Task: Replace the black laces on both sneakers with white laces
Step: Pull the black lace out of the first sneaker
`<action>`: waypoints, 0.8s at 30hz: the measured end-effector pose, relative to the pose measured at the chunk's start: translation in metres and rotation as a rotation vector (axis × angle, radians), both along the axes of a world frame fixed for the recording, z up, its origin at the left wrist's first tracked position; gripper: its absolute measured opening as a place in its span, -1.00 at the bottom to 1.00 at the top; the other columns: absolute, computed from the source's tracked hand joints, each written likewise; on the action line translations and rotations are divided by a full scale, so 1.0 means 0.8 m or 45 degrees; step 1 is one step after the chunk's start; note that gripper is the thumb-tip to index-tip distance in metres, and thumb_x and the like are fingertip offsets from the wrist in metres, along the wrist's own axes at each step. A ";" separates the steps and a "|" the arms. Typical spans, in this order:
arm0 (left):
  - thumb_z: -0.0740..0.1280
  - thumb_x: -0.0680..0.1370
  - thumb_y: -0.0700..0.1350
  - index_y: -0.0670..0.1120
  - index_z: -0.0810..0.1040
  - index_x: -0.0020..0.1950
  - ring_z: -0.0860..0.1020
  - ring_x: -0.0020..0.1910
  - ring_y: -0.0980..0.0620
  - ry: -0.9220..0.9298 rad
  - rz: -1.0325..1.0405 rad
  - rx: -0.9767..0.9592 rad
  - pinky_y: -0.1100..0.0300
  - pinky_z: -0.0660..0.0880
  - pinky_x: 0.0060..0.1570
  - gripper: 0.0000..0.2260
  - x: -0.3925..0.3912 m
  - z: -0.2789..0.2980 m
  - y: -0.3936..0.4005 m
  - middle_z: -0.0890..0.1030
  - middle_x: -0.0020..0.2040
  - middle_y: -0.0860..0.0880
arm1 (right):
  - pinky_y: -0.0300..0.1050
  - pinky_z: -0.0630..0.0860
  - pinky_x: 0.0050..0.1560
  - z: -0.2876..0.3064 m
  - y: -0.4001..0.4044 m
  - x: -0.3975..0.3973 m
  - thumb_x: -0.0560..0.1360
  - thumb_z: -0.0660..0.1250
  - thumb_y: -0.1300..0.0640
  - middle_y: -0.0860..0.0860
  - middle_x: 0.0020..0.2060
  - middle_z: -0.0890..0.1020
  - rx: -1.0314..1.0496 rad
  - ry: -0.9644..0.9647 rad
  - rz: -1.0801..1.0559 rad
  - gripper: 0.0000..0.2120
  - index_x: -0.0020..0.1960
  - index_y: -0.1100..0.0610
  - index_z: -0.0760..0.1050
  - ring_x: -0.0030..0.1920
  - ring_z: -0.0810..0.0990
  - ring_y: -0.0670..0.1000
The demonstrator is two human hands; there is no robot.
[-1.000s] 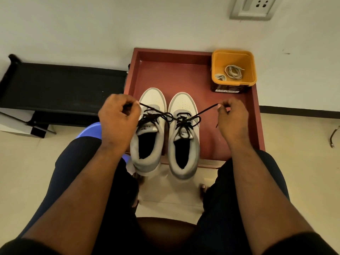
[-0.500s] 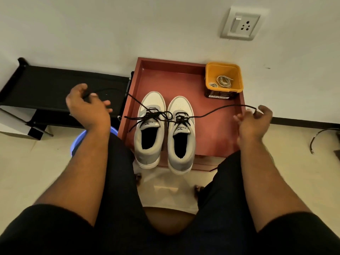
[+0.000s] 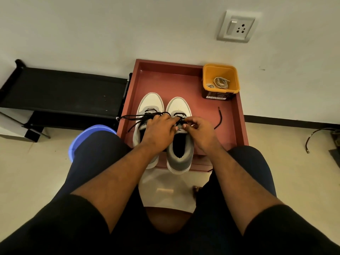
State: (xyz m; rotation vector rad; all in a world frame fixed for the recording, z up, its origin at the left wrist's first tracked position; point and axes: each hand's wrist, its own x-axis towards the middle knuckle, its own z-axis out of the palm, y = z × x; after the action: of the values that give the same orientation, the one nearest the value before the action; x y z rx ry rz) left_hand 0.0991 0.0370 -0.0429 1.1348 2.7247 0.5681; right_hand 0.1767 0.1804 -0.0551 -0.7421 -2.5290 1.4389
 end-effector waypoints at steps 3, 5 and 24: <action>0.33 0.55 -0.06 0.00 0.55 0.20 0.51 0.11 -0.04 -0.178 0.016 0.176 -0.07 0.45 0.15 -0.77 0.001 0.001 -0.007 0.56 0.10 -0.01 | -0.43 0.38 -0.11 0.003 -0.004 0.000 0.46 0.42 0.23 0.03 -0.05 0.62 0.150 0.023 0.063 -0.87 0.01 0.13 0.64 -0.09 0.53 -0.09; 0.39 0.51 -0.11 -0.04 0.55 0.04 0.52 -0.01 0.02 -0.294 0.075 0.298 -0.01 0.50 0.06 -0.87 0.006 0.001 -0.012 0.56 0.00 0.00 | -0.34 0.40 -0.12 0.005 -0.007 0.003 0.46 0.41 0.24 0.03 -0.09 0.60 0.152 0.029 0.086 -0.92 -0.07 0.10 0.60 -0.10 0.52 -0.06; 0.34 0.56 -0.13 -0.18 0.55 -0.11 0.42 -0.58 0.03 -0.873 0.619 0.929 0.25 0.29 -0.60 -0.87 0.023 0.038 -0.047 0.54 -0.33 -0.12 | -0.14 0.48 -0.26 0.046 -0.013 0.041 0.48 0.28 0.41 0.02 -0.29 0.61 -1.388 0.427 -0.559 -0.69 0.09 0.07 0.51 -0.27 0.57 -0.04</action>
State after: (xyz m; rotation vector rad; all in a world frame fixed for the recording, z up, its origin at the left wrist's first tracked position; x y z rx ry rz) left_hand 0.1177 -0.0002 -0.0122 0.2074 2.1705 1.7301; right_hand 0.2096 0.1700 -0.0181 -0.9571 -1.0899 2.4151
